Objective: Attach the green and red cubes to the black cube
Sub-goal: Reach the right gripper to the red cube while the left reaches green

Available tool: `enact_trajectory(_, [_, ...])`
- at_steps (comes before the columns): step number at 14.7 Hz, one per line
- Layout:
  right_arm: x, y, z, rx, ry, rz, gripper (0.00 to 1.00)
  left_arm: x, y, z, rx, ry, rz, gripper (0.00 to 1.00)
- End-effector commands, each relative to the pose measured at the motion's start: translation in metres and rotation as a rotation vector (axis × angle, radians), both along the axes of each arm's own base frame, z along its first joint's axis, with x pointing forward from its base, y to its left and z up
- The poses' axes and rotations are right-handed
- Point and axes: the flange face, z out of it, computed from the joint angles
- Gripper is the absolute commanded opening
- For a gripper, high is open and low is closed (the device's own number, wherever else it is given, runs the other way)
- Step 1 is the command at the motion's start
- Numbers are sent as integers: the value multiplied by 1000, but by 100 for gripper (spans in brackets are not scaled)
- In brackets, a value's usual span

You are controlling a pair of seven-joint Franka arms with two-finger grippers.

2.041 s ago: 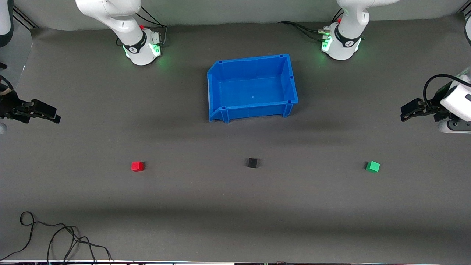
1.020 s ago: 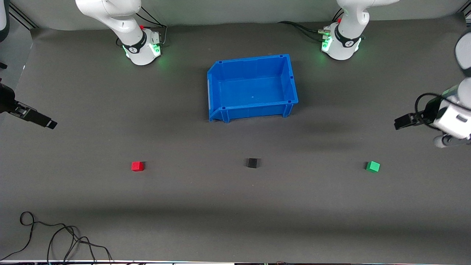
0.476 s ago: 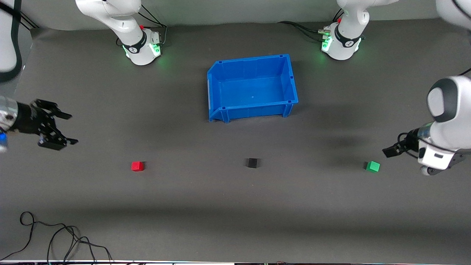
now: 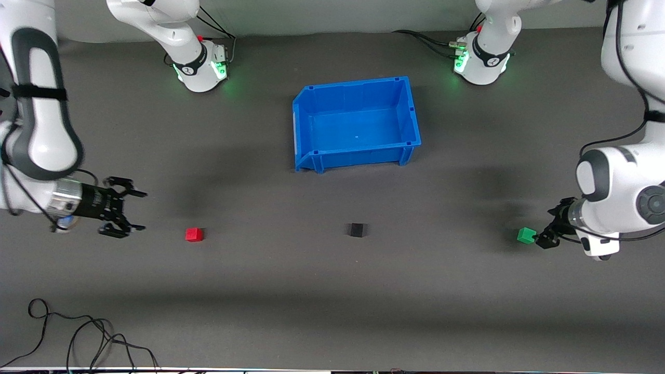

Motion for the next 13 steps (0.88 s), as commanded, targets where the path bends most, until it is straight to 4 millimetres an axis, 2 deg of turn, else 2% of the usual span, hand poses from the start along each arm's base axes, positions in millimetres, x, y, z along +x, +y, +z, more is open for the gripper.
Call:
enact_trajectory(1, [9,12,-55,43,-13,-42,100,15,14,-6,-41,-35,169,93])
enact_trajectory(3, [11,14,-89,58,-22,-55,100,17,15,-21,-50,-22,177,90])
enact_trajectory(6, [15,19,-117,54,-48,-67,100,18,17,-44,-50,-35,185,81])
enact_trajectory(8, [20,25,-123,53,-53,-65,100,19,16,-57,-48,-50,187,66])
enact_trajectory(9, [23,26,-127,52,-53,-63,100,19,15,-62,-48,-49,183,55])
enact_trajectory(11, [25,27,-133,50,-49,-62,100,18,18,-61,-48,-44,172,25])
enact_trajectory(12, [24,27,-138,49,-42,-62,99,18,18,-59,-49,-44,172,18])
enact_trajectory(13, [23,27,-141,48,-38,-59,96,20,18,-55,-48,-47,173,16])
